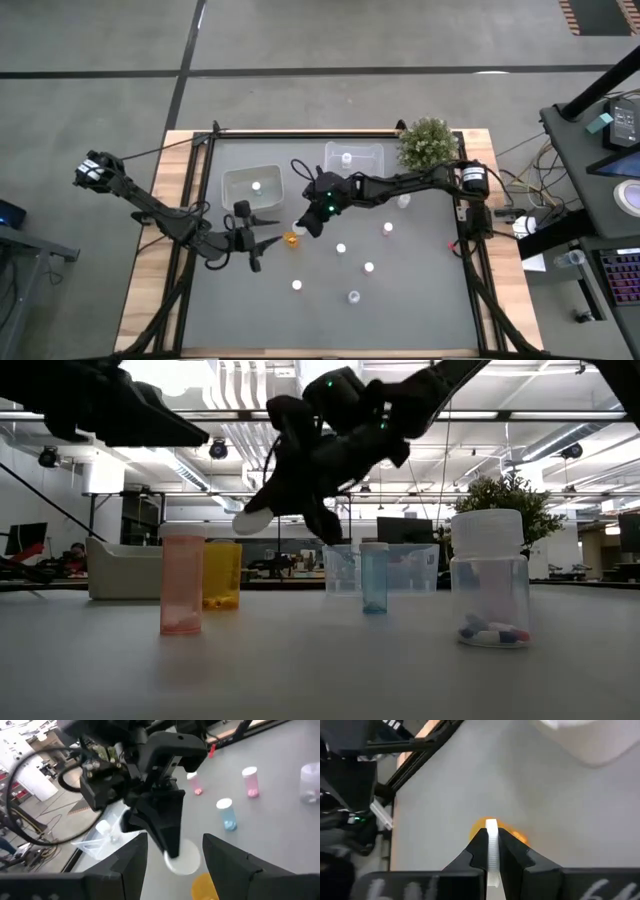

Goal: Pick and place medicine bottles into bin by pill shape (circle, oval)
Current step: Put the big orange pill bottle into the transparent bin

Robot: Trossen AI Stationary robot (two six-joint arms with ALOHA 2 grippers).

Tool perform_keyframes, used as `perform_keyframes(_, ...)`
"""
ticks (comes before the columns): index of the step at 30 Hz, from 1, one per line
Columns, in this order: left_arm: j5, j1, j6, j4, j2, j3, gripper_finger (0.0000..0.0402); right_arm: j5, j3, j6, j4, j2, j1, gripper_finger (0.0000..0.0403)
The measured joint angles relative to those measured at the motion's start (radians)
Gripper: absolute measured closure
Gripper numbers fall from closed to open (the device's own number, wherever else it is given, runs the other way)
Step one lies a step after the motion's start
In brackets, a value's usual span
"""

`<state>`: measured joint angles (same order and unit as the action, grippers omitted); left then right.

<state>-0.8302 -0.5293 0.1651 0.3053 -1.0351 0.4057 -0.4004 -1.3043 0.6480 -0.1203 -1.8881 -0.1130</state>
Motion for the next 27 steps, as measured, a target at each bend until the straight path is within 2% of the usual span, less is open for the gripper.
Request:
perform_keyframes(4, -0.01, 0.0, -0.001, -0.005, 0.001, 0.0, 0.0226, -0.1, -0.021, 0.069, -0.06, -0.027, -0.009, 0.0385)
perform_keyframes(8, -0.014, 0.0, -0.002, 0.0, 0.001, 0.0, 0.0226, -0.153, -0.052, 0.087, -0.065, -0.047, -0.012, 0.0385)
perform_keyframes(15, -0.018, -0.001, -0.078, 0.016, 0.001, 0.004, 0.0226, -0.158, -0.079, 0.093, -0.073, -0.05, -0.018, 0.0385)
perform_keyframes(21, -0.02, -0.003, -0.073, 0.025, -0.025, 0.017, 0.0226, -0.204, -0.067, 0.115, -0.046, -0.009, -0.024, 0.0385)
perform_keyframes(27, -0.02, -0.003, -0.05, 0.027, -0.076, 0.066, 0.0224, -0.206, -0.021, 0.139, -0.038, 0.044, -0.023, 0.0385)
